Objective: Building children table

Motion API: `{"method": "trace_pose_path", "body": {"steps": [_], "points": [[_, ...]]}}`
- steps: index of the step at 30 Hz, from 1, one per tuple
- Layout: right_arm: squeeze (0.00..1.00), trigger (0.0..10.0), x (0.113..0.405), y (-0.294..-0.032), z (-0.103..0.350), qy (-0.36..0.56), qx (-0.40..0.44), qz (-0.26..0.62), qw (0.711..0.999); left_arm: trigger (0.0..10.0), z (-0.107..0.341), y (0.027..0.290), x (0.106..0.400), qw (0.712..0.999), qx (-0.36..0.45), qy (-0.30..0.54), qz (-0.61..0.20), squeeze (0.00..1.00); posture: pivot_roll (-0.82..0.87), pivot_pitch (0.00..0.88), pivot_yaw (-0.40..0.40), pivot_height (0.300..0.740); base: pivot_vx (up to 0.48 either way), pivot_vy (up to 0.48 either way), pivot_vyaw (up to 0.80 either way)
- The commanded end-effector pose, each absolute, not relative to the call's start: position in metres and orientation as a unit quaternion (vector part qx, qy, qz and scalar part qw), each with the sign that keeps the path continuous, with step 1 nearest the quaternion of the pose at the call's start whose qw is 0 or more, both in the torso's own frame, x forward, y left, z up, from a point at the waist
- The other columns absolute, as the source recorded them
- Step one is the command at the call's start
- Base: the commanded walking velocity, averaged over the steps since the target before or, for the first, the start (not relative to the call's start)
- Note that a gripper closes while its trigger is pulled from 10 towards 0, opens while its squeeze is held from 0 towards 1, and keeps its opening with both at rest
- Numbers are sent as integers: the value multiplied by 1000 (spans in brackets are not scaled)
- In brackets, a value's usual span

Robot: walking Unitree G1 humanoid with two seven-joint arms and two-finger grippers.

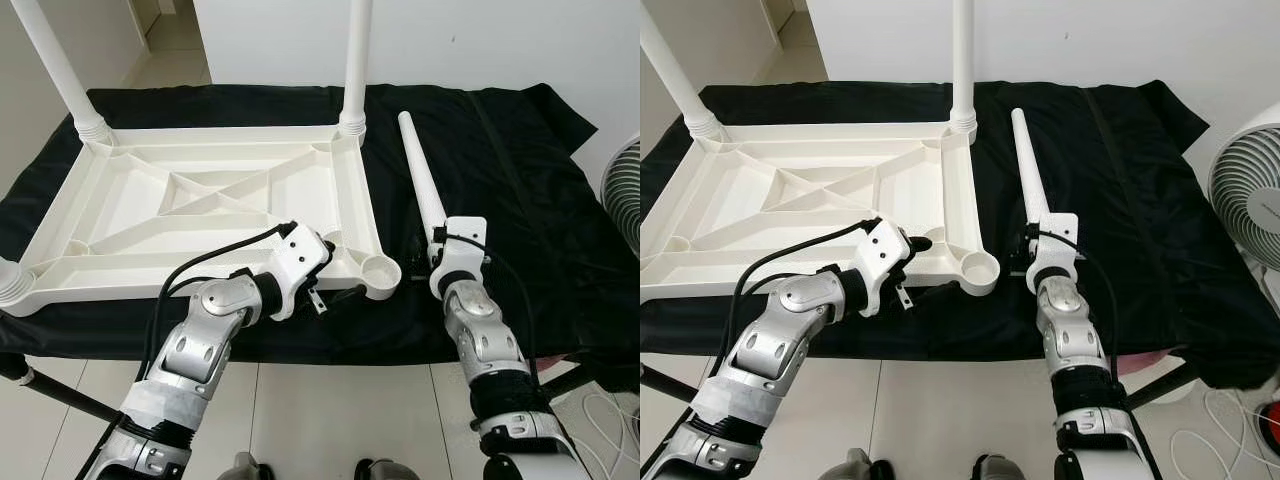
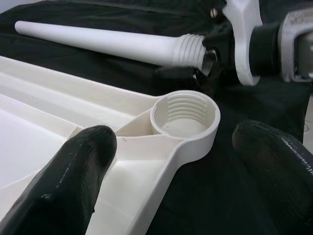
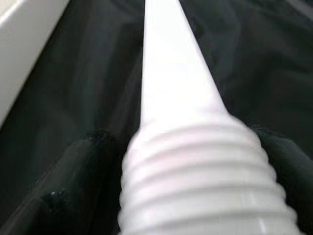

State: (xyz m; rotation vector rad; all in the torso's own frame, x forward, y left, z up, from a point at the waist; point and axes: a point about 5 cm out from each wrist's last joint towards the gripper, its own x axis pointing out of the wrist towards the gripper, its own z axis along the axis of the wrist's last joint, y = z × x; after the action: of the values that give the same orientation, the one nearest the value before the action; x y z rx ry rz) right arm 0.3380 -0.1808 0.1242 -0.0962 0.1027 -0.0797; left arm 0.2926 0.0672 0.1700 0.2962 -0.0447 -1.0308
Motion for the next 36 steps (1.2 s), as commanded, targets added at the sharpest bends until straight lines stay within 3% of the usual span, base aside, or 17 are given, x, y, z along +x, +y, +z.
{"method": "trace_pose_path", "body": {"steps": [1, 18, 19, 21, 22, 31, 34, 35, 36], "points": [[0, 10000, 335, -180, 117, 66, -51, -35, 996, 10000, 169, 71, 294, 879, 132, -18, -458, 0, -91, 84, 44, 740, 0, 0, 0], [0, 10000, 335, -178, 113, 61, -54, -27, 996, 10000, 169, 58, 277, 856, 131, -17, -500, 0, -84, 88, 46, 740, 0, 0, 0], [0, 4275, 335, -179, 111, 68, -40, -29, 996, 10000, 170, 56, 276, 855, 131, -18, -502, 0, -82, 87, 47, 740, 0, 0, 0], [0, 4275, 335, -179, 111, 68, -40, -29, 996, 10000, 170, 56, 276, 855, 131, -18, -502, 0, -82, 87, 47, 740, 0, 0, 0], [0, 0, 333, -178, 110, 67, -29, -26, 997, 10000, 171, 55, 276, 854, 134, -21, -502, 0, -81, 87, 47, 740, 0, 0, 0], [0, 0, 333, -178, 108, 69, 7, -43, 997, 10000, 177, 55, 279, 856, 135, -29, -498, 0, -85, 78, 43, 740, 0, 0, 0], [0, 0, 334, -180, 117, 27, -6, -56, 998, 10000, 179, 52, 278, 856, 126, -32, -500, 0, -85, 72, 41, 740, 0, 0, 0], [0, 10000, 335, -180, 122, 2, -7, -61, 998, 10000, 181, 51, 278, 857, 119, -35, -501, 0, -85, 72, 41, 740, 0, 0, 0], [0, 10000, 334, -181, 129, -29, -15, -69, 997, 10000, 183, 49, 278, 858, 106, -38, -501, 0, -86, 67, 39, 740, 0, 0, 0]]}}
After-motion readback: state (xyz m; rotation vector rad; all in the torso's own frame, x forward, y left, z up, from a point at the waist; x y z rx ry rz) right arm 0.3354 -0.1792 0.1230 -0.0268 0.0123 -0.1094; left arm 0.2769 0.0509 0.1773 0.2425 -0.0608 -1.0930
